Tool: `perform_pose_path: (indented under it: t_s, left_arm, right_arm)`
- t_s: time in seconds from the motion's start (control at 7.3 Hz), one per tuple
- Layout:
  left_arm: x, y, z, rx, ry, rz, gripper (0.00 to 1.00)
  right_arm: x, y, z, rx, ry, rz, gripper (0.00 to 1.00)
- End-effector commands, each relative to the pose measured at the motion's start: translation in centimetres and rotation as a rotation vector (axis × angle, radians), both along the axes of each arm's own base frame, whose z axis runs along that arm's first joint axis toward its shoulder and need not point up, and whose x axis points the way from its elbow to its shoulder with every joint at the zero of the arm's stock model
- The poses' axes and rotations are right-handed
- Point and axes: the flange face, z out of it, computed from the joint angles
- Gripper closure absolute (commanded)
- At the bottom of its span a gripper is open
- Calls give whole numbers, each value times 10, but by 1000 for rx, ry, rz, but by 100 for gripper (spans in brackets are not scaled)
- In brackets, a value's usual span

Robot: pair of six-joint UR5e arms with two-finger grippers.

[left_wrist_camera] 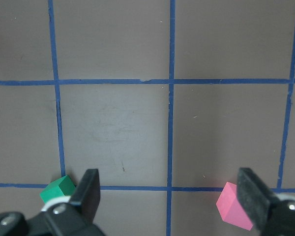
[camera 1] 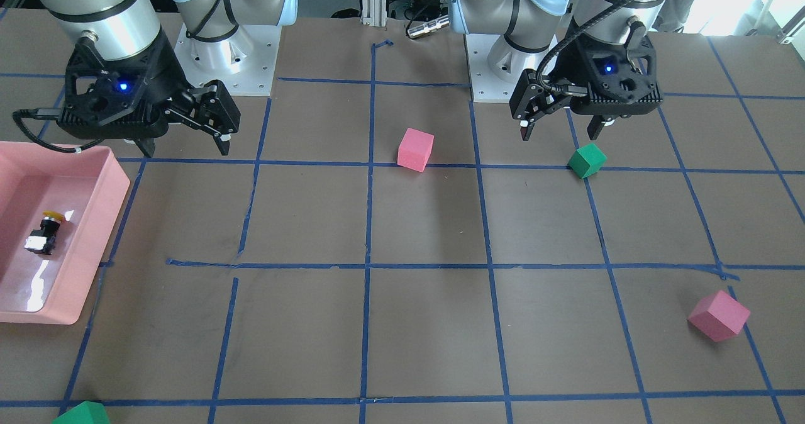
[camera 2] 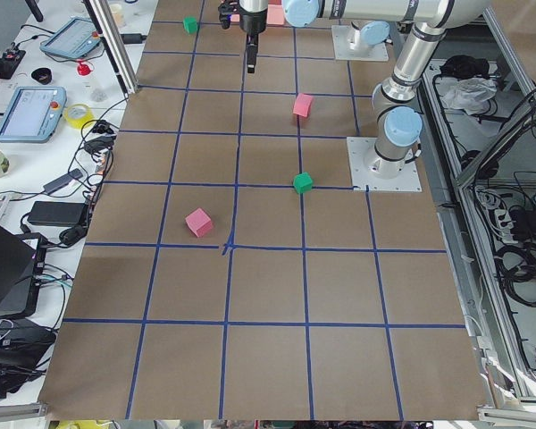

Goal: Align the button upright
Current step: 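Move the right gripper over the pink tray toward the button switch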

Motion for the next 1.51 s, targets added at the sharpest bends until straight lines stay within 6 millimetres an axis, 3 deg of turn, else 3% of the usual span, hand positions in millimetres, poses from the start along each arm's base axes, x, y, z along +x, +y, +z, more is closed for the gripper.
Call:
perform_pose_path:
  t_s: [0.0,0.14,0.41,0.55,0.82,0.96,1.1,1.37]
  left_arm:
    - [-1,0,0,-1,0,-1,0]
    - [-1,0,1,-3,0,-1,0]
    - [0,1,2,-3,0,1,0]
    - [0,0,2,-4,0,1,0]
    - [-1,0,1,-3,3,-1,0]
    - [-1,-2,-1,-3,9,-2,0]
    - [0,-2,-1,-3,11,0,0]
    - [0,-3,-1,-1,21,1,0]
  right_arm:
    - [-28,-20,-6,-52,86,-9,0]
    - [-50,-35,-10,-83,143,27,0]
    - [-124,-55,-33,-35,109,-75,0]
    - [-155,-67,-58,7,87,-44,0]
    - [-247,-74,-93,29,61,-106,0]
    - [-283,-76,-124,28,49,-109,0]
    - [-313,-65,-147,42,40,-117,0]
    - [-339,-40,-193,97,0,-167,0]
